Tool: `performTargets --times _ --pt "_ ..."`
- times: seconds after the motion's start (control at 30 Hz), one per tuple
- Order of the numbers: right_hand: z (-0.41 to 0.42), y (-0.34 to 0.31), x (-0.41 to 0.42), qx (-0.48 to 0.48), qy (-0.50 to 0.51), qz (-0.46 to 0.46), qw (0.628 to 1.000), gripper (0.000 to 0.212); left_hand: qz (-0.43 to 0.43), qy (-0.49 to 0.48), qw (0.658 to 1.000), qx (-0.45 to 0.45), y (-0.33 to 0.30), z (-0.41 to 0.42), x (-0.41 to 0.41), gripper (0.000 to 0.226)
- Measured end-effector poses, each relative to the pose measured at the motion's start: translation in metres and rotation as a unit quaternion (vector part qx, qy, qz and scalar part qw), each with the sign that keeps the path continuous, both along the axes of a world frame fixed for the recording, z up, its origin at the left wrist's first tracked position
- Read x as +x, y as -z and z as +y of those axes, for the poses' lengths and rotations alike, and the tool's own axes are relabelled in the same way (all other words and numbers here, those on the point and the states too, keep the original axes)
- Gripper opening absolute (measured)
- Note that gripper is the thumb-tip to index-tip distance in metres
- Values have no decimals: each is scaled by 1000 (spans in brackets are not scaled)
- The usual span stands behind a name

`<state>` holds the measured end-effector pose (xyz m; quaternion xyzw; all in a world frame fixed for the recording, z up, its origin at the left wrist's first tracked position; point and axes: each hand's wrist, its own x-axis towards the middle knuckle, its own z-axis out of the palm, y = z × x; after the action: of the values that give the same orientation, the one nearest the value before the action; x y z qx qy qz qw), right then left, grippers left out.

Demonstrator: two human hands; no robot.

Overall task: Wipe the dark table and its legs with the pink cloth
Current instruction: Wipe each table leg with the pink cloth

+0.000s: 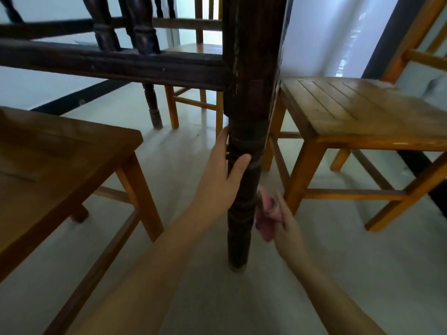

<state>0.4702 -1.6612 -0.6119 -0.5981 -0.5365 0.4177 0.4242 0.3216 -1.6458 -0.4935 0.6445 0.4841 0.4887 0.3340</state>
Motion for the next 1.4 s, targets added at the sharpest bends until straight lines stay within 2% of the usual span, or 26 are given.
performTargets --times 0.1,0.17,0.23,0.33,0.43,0.47,0.53,0.6,0.73,0.8,0.87,0.97,1.03,1.1,1.17,1.23,1.3,1.4 --pt "10 -56 -6 138 7 88 986 54 -10 -3 1000 -8 -2 -1 1 55" --pt "13 -78 -20 197 -36 78 977 55 -7 -5 1000 -7 -5 -4 1 54" --pt "11 -73 -36 215 -58 51 974 51 -1 -12 1000 -7 -6 -5 2 53" --pt "3 -22 -38 149 -12 86 985 33 7 -20 1000 -12 -4 -5 3 54" --pt "-17 41 -21 26 -14 5 1000 25 18 -20 999 -18 -4 -5 3 57" --pt "-23 58 -15 -16 -25 -47 998 25 23 -25 999 -20 -4 -5 4 58" --pt "-34 79 -3 -69 -88 -79 991 28 32 -38 998 -27 -3 -5 4 60" --pt "-26 73 3 -67 -70 -74 993 36 31 -40 998 -30 -2 -3 3 61" --pt "9 9 3 42 17 70 996 54 29 -31 999 -24 0 -1 1 61" --pt "14 -12 -9 113 -20 111 987 54 35 -30 999 -20 -1 -1 1 60" --pt "3 -2 -26 143 -52 88 984 49 36 -29 999 -25 -2 -1 0 61" --pt "-17 51 -31 107 -21 -7 994 44 40 -30 998 -29 -1 -1 0 61" --pt "-26 79 -16 21 -63 -50 997 48 36 -38 998 -22 0 -1 1 60" --pt "-33 90 1 -65 -128 -93 985 49 30 -41 999 -18 0 0 1 59" --pt "-32 80 11 -90 -117 -87 985 48 28 -32 999 -20 0 0 -1 59" --pt "-26 47 16 -61 -29 -11 998 48 41 -8 999 -28 -2 2 -7 58" --pt "-19 2 18 24 26 58 998 54 48 26 997 -55 -10 8 -17 52" --pt "-19 -58 4 240 -17 31 970 56 1 44 990 -130 -24 19 -30 44"
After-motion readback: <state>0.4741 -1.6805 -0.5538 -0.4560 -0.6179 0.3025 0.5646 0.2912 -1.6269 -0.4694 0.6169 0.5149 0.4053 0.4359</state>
